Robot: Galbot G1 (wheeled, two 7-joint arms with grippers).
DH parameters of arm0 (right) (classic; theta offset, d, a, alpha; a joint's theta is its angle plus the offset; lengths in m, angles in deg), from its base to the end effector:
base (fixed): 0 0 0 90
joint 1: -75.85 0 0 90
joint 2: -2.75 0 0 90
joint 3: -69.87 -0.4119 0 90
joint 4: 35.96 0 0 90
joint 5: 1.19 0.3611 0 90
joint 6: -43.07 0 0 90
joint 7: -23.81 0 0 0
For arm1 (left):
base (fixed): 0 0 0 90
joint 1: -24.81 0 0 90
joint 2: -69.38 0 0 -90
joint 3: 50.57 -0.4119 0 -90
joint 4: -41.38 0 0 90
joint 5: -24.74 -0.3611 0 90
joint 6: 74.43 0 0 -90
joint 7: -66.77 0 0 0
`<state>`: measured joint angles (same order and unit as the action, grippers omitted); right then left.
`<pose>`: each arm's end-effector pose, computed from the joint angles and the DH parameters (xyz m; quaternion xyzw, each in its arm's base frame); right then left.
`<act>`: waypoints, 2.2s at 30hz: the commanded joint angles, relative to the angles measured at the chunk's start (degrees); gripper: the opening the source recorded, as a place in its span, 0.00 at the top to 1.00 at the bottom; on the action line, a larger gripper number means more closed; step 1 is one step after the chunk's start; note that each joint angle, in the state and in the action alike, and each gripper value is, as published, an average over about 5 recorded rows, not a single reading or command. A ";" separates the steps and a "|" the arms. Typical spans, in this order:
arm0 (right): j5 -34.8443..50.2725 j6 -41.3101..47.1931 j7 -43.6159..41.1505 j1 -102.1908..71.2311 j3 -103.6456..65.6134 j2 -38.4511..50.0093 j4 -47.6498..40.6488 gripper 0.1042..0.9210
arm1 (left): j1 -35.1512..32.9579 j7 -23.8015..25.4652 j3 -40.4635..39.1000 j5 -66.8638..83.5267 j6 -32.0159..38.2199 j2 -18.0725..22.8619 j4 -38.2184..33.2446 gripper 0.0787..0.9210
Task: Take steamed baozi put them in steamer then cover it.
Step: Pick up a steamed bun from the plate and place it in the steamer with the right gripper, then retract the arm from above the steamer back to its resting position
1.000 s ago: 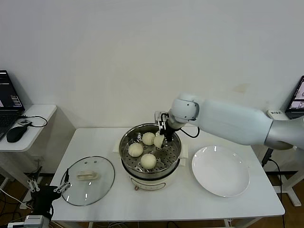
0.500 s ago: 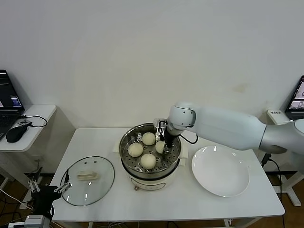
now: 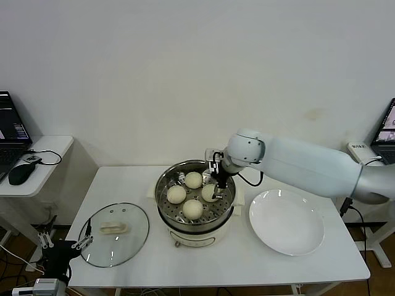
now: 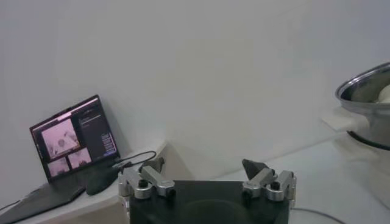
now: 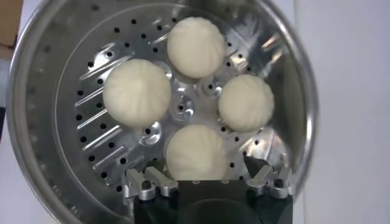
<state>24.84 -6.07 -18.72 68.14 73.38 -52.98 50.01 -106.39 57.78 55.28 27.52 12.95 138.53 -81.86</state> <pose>0.5558 0.0509 -0.0975 0.4932 -0.6383 0.4954 0.3222 0.1062 0.1532 -0.3197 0.0818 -0.9740 -0.2055 0.0491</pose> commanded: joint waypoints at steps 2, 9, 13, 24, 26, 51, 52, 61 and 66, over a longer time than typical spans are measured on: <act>8.32 -5.90 26.79 -16.02 -18.27 14.07 14.24 0.12 | 0.48 -0.02 -0.22 0.05 0.47 0.11 0.56 0.12; 2.49 -24.10 39.14 -51.82 -49.45 17.84 18.54 0.12 | 1.23 0.47 -0.65 0.17 0.93 0.19 1.30 0.12; -8.75 -34.64 39.22 -74.67 -71.41 10.83 18.45 0.12 | 1.68 0.83 -1.19 0.26 1.63 0.51 2.07 0.12; -17.74 -52.45 30.35 -101.95 -105.21 -16.81 17.01 0.12 | 3.08 -0.53 -4.35 -3.51 4.95 1.75 5.86 0.12; -16.69 -52.18 28.90 -103.67 -108.17 -19.44 17.94 0.12 | 3.16 -1.28 -4.85 -7.07 6.24 1.81 7.08 0.12; -17.44 -54.66 31.61 -111.48 -117.11 -27.28 16.44 0.12 | 7.98 -5.52 -4.48 -72.60 13.80 -4.79 26.16 0.12; -17.46 -54.89 31.72 -111.40 -117.16 -27.35 16.23 0.12 | 8.97 -5.17 -5.09 -72.68 13.81 -5.15 27.20 0.12; -17.62 -55.65 32.64 -111.12 -117.20 -28.36 15.51 0.12 | 16.14 -2.85 -9.59 -72.49 13.24 -6.76 32.89 0.12; -18.25 -55.88 32.34 -111.71 -117.14 -28.96 15.94 0.12 | 19.60 -2.60 -10.77 -71.81 12.84 -7.09 34.51 0.12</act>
<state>7.27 -60.94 13.48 -42.28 -42.40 -80.75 66.24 -93.79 54.36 47.29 -39.71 25.71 132.55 -52.68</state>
